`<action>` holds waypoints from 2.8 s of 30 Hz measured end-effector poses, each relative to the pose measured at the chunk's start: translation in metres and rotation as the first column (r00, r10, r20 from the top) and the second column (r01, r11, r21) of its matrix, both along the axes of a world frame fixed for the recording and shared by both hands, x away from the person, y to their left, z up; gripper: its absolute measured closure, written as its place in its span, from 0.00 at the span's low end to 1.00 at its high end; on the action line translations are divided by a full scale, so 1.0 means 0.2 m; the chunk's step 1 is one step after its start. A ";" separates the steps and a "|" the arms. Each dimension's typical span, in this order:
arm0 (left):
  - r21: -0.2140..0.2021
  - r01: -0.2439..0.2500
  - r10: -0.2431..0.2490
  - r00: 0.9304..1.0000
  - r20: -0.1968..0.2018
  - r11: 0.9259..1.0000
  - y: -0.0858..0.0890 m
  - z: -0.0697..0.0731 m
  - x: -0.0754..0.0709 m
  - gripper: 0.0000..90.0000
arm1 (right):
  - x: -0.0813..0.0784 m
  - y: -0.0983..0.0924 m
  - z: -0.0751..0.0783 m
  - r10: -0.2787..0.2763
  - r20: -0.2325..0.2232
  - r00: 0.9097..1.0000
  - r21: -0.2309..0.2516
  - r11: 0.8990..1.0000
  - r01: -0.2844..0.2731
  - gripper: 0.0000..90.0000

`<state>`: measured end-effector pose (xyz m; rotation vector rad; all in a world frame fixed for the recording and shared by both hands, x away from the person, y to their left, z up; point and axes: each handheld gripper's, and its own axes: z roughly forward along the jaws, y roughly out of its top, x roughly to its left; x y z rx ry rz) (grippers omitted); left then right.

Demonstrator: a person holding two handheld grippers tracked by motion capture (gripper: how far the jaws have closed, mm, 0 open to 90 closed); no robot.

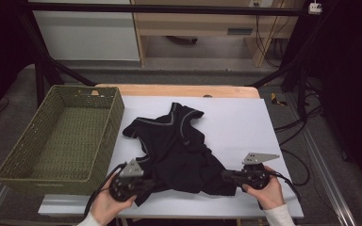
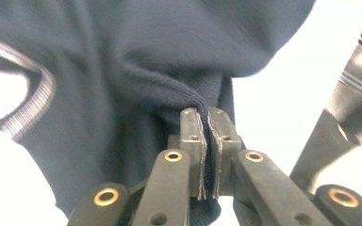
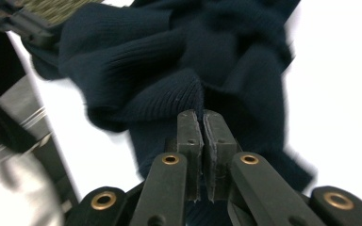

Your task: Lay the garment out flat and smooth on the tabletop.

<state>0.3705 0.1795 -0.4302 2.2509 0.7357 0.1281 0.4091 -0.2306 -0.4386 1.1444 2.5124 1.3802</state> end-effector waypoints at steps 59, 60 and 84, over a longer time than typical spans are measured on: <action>0.153 -0.486 0.471 0.873 0.125 0.861 0.00 -0.08 0.64 0.86 | 0.44 -0.30 -0.05 -0.429 0.100 0.898 -0.120 0.890 0.439 0.61; 0.127 -0.483 0.469 0.874 0.124 0.867 0.01 -0.08 0.62 0.82 | 0.43 -0.30 -0.05 -0.415 0.097 0.904 -0.112 0.898 0.425 0.56; 0.061 -0.279 0.278 0.960 0.019 0.958 -0.28 -0.15 0.42 0.51 | 0.16 -0.14 -0.08 -0.229 0.042 0.972 -0.073 0.970 0.232 0.52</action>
